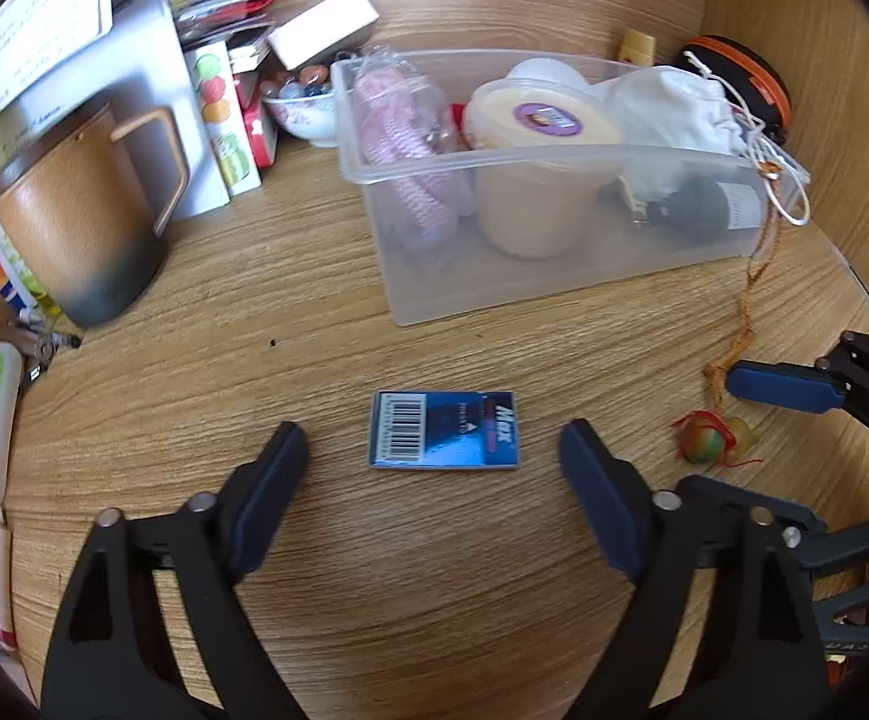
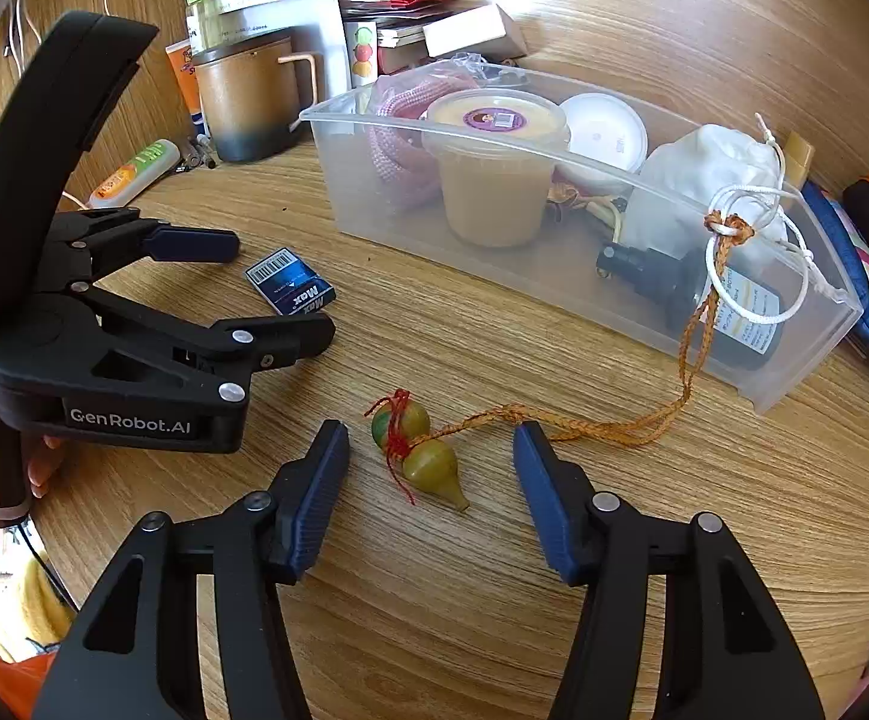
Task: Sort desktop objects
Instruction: 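Grasp the blue Max card box with the left gripper while the right gripper grasps the gourd charm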
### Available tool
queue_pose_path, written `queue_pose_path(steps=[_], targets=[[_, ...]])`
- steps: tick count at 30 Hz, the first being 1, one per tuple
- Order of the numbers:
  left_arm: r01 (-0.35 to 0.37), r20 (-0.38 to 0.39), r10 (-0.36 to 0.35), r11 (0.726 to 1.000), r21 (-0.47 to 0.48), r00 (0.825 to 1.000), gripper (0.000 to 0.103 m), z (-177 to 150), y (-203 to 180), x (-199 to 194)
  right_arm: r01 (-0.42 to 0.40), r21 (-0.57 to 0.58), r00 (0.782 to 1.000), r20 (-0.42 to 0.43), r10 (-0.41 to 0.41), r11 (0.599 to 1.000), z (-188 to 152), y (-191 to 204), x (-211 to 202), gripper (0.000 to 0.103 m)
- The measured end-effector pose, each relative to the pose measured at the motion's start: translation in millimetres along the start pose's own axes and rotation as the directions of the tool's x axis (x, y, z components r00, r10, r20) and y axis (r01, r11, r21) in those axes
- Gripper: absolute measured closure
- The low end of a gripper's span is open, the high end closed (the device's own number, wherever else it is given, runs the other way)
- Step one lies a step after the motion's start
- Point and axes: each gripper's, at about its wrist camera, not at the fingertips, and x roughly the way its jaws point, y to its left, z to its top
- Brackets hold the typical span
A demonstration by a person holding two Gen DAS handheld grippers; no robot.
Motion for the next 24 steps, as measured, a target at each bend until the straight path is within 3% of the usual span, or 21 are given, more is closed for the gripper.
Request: queue_pose_path(steps=[5, 9, 13, 17, 24], targets=[[0.011, 0.009, -0.011, 1.0, 0.013, 1.0, 0.03, 0, -3, -2, -0.007, -0.006, 1.0, 0.004, 0.007, 1.0, 0, 1, -1, 0.057], [0.03, 0.014, -0.031, 0.997, 0.066, 0.999, 0.056, -1, -13, -6, -0.009, -0.007, 1.0, 0.01, 0.009, 1.0, -1, 1, -2, 0.065], [-0.009, 0.025, 0.006, 0.994, 0.112, 1.0, 0.056, -1, -21, -7, -0.017, -0.002, 1.0, 0.012, 0.017, 1.0, -1, 0, -3, 0.07], [0.024, 0.008, -0.024, 0.997, 0.078, 1.0, 0.056, 1, -16, -6, -0.02, -0.001, 1.0, 0.017, 0.02, 1.0, -1, -1, -3, 0.079], [0.03, 0.013, -0.031, 0.997, 0.075, 0.999, 0.056, -3, -20, -8, -0.047, 0.026, 0.999, 0.025, 0.046, 0.999, 0, -6, -6, 0.08]])
